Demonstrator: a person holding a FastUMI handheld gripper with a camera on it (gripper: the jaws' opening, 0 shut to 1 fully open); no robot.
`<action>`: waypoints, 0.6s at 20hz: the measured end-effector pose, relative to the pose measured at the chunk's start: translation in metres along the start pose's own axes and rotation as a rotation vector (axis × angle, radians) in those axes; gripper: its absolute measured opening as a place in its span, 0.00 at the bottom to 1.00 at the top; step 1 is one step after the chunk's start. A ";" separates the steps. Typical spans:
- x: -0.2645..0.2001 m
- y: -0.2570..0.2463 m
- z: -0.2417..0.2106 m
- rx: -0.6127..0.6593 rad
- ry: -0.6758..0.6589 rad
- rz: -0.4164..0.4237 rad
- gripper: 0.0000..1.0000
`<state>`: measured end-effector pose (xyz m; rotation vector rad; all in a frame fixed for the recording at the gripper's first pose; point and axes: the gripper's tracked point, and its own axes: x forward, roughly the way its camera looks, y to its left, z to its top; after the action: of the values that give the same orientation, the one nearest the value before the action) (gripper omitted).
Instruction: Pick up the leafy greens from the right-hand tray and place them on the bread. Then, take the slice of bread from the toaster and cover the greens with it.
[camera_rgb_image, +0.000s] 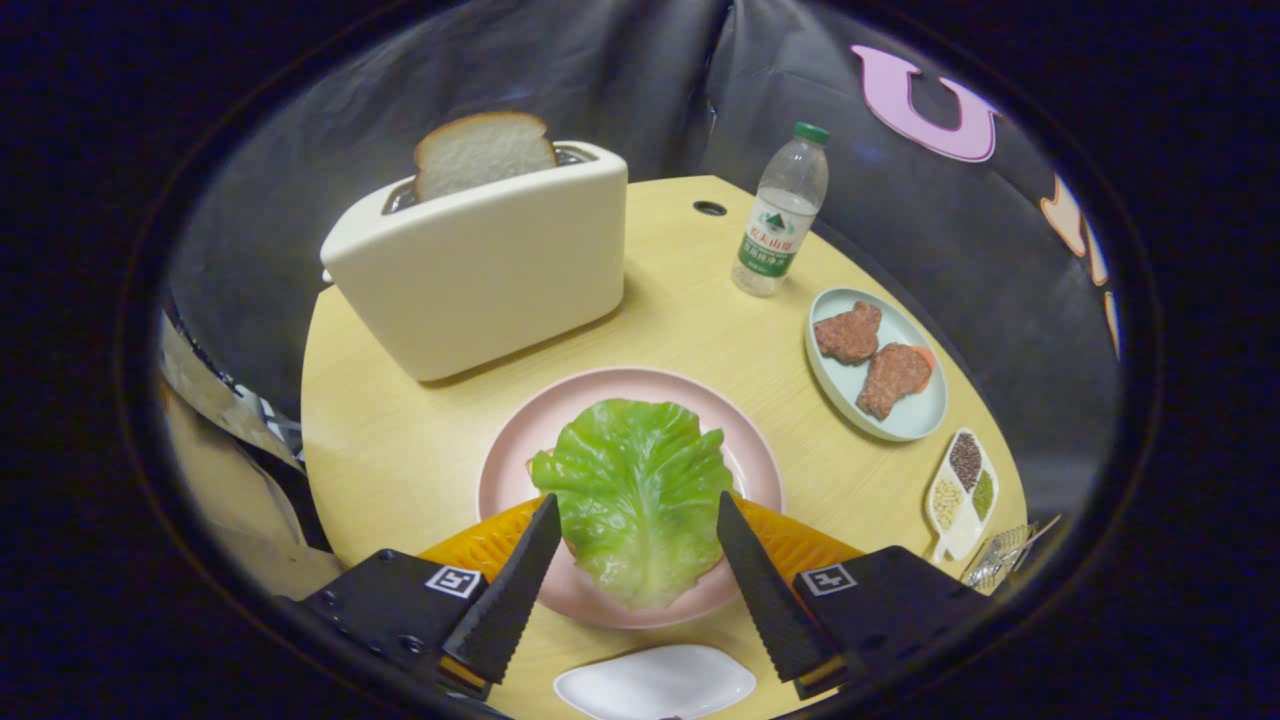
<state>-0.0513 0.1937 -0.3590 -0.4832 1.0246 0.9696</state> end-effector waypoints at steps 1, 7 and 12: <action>-0.006 0.002 0.009 0.018 -0.015 -0.017 0.99; -0.037 0.018 0.062 0.133 -0.113 -0.077 0.99; -0.053 0.054 0.119 0.220 -0.169 -0.050 0.99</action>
<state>-0.0481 0.2854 -0.2520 -0.2386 0.9486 0.8272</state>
